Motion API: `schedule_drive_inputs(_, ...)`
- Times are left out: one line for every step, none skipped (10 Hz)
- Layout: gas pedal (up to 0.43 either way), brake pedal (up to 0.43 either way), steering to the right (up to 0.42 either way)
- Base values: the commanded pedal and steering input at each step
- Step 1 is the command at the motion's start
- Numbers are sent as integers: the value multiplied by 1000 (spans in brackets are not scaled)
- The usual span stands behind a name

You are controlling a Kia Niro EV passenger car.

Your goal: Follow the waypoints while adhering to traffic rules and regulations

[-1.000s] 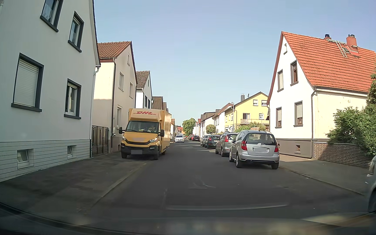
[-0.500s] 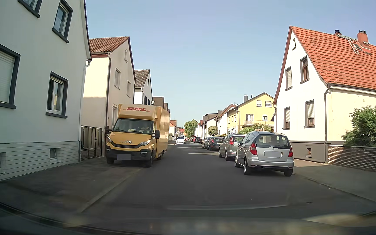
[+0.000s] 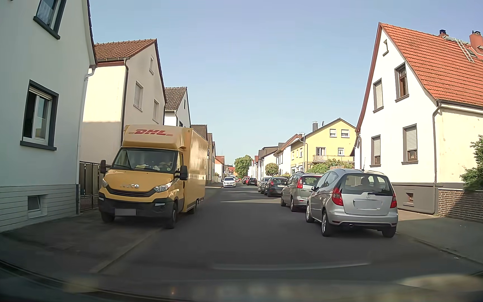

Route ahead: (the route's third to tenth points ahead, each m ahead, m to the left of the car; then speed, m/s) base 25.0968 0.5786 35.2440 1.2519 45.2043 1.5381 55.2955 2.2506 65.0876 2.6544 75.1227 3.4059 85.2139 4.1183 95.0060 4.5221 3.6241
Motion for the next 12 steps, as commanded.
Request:
schedule_drive_inputs(150, 30, 1)
schedule_drive_inputs(150, 30, 1)
schedule_drive_inputs(150, 30, 0)
schedule_drive_inputs(150, 30, -2)
schedule_drive_inputs(157, 30, -3)
schedule_drive_inputs(157, 30, -4)
schedule_drive_inputs(157, 30, -9)
schedule_drive_inputs(157, 30, -15)
schedule_drive_inputs(169, 30, -23)
schedule_drive_inputs(169, 30, -30)
schedule_drive_inputs(169, 30, -35)
schedule_drive_inputs(169, 30, -43)
